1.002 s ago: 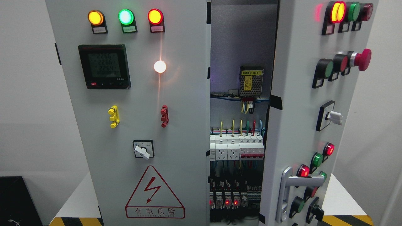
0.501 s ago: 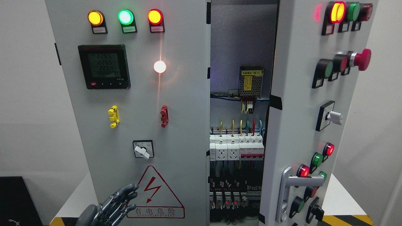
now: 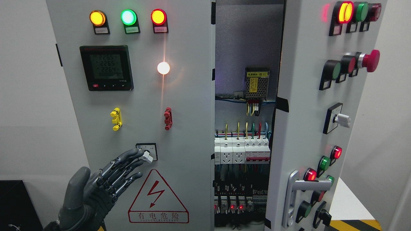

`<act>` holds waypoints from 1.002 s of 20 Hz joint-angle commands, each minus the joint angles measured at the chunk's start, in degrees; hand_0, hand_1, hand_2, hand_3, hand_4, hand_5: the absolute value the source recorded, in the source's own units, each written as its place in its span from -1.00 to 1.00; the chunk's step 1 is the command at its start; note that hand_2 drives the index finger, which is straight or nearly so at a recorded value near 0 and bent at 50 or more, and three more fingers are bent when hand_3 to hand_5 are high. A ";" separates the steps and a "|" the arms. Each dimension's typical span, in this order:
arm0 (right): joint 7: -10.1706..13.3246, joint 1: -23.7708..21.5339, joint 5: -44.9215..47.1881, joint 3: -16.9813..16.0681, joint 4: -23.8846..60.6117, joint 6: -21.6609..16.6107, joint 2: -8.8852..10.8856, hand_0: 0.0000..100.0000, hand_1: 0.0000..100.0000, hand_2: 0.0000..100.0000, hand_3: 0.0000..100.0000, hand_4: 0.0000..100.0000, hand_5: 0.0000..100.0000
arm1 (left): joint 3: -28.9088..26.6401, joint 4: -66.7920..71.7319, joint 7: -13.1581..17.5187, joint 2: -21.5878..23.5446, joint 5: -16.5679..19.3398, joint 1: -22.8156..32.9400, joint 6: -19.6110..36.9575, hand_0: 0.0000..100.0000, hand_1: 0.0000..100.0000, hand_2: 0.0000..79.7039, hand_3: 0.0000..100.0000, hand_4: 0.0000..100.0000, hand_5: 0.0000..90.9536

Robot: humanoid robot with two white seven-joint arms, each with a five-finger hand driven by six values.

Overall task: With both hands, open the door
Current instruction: 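Raise the left hand toward the gap beside the open door edge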

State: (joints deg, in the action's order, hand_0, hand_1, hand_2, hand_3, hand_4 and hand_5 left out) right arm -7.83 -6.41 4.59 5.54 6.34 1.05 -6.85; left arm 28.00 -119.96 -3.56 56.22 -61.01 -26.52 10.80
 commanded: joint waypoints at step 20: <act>0.01 0.00 -0.02 0.00 -0.01 0.00 0.00 -0.62 -1.00 -1.00 -1.00 -1.00 -1.00 | 26.40 6.04 -0.22 -18.67 -15.63 -38.60 -13.34 -1.00 -1.00 -1.00 -1.00 -1.00 -1.00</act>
State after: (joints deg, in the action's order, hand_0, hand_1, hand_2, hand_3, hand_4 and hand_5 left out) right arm -7.83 -6.42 4.58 5.54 6.34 1.05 -6.87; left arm 46.41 -119.25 -3.79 48.76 -73.80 -57.83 0.26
